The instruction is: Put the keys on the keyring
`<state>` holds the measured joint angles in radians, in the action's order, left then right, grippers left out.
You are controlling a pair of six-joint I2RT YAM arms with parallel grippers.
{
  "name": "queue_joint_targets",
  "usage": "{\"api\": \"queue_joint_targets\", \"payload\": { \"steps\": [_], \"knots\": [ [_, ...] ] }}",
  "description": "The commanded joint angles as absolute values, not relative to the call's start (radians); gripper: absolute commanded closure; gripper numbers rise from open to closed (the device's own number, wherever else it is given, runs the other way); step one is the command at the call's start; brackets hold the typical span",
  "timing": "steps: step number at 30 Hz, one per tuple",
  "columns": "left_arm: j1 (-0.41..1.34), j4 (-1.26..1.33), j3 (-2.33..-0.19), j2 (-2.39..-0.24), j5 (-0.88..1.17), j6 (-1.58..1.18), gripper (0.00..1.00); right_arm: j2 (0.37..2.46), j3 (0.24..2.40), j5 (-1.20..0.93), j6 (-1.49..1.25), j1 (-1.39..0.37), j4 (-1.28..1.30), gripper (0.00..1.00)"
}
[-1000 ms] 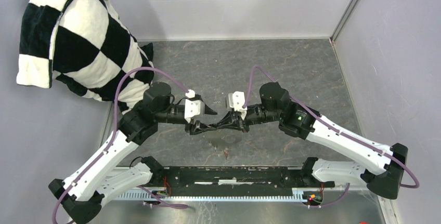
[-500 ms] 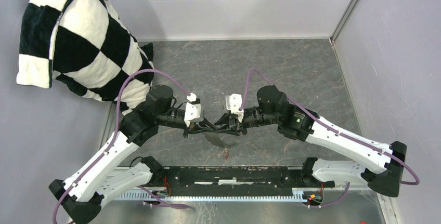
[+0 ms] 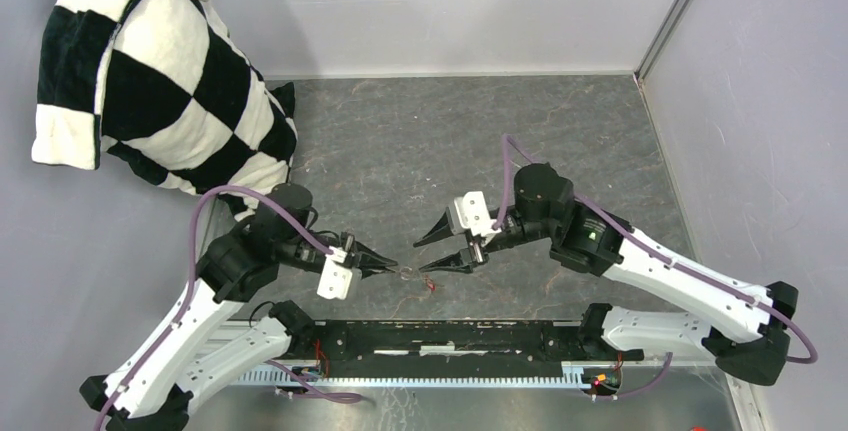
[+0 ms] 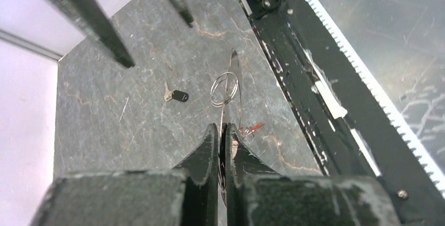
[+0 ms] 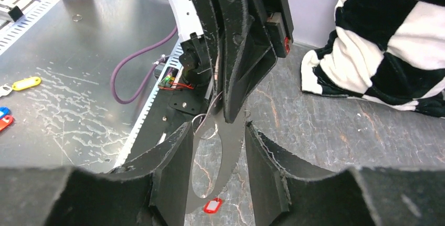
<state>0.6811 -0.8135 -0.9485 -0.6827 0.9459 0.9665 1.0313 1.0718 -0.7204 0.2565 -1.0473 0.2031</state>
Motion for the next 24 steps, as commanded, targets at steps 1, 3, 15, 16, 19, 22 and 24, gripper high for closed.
{"api": "queue_joint_targets", "payload": {
  "steps": [1, 3, 15, 16, 19, 22, 24],
  "knots": [
    [0.681, -0.964, -1.006, -0.702, 1.015, 1.3, 0.98, 1.075, 1.141, -0.752, 0.301, -1.052, 0.223, 0.54],
    [0.681, -0.967, -1.003, -0.685, 1.005, 1.359, 0.98, 1.095, 1.147, -0.719, 0.32, -1.051, 0.252, 0.54],
    [0.681, -0.967, -0.941, -0.599, 0.903, 1.775, 0.98, 1.174, 1.118, -0.765, 0.23, -1.051, 0.251, 0.53],
    [0.681, -0.967, -0.943, -0.601, 0.9, 1.782, 0.98, 1.165, 1.108, -0.753, 0.23, -1.051, 0.244, 0.53],
    [0.681, -0.968, -0.943, -0.602, 0.899, 1.8, 0.98, 1.13, 1.061, -0.727, 0.203, -1.052, 0.175, 0.54],
    [0.681, -0.968, -0.955, -0.61, 0.91, 1.781, 0.98, 1.137, 1.074, -0.691, 0.228, -1.051, 0.182, 0.58],
    [0.681, -0.952, -0.978, -0.622, 0.928, 1.722, 0.98, 1.116, 1.066, -0.643, 0.307, -1.052, 0.194, 0.6]
  ]
}}
